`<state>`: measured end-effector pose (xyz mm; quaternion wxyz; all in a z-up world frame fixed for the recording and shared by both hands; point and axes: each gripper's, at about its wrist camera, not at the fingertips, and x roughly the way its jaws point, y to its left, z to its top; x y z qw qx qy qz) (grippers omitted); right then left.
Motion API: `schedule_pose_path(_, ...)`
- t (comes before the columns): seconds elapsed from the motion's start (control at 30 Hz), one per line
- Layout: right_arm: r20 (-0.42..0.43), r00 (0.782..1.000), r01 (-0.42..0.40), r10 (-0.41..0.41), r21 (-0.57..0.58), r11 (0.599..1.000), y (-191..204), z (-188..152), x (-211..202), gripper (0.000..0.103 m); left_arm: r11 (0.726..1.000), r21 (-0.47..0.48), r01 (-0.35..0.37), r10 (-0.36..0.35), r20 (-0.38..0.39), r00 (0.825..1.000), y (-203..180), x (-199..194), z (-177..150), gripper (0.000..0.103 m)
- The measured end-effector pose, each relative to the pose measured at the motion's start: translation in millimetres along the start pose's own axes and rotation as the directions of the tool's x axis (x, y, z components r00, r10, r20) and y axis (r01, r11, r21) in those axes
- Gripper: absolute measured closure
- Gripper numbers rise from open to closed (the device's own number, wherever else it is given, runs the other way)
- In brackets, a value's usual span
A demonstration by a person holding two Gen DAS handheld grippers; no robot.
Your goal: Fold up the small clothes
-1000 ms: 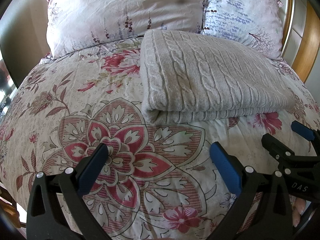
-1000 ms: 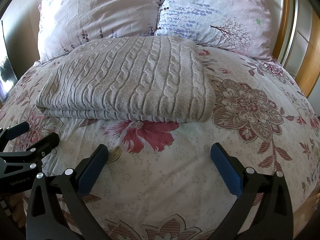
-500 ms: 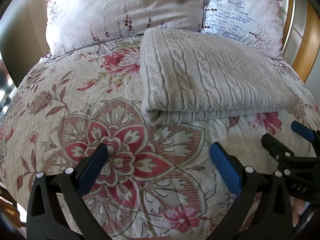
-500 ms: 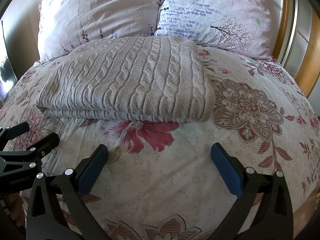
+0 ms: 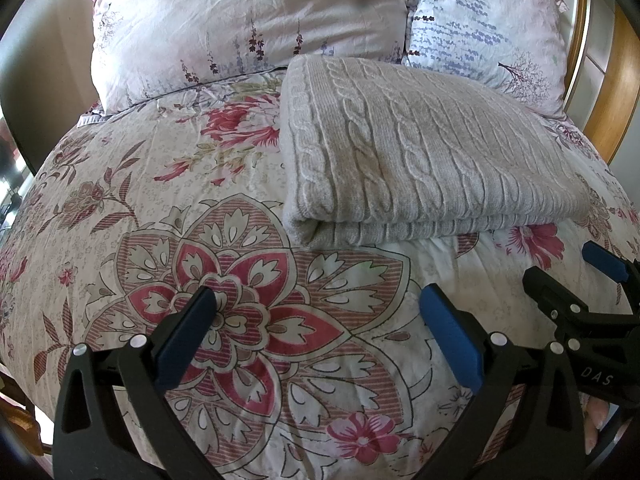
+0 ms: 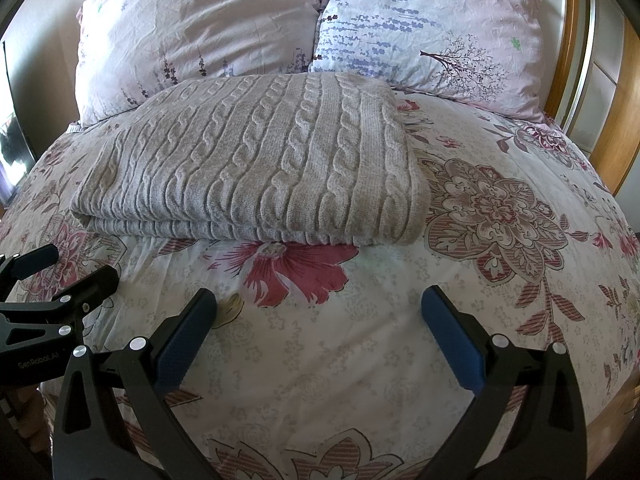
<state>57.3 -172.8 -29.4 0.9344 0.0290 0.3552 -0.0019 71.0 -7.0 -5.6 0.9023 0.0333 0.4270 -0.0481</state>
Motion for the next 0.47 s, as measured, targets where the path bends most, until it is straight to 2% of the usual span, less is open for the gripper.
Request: schedule_pose_path(0.47,0.0,1.0,0.0,0.0,0.0,1.0,0.1,-0.2,0.0,0.001,1.0,0.003,0.002,-0.002,-0.001,1.0,0.5,0.1,0.4,0.002)
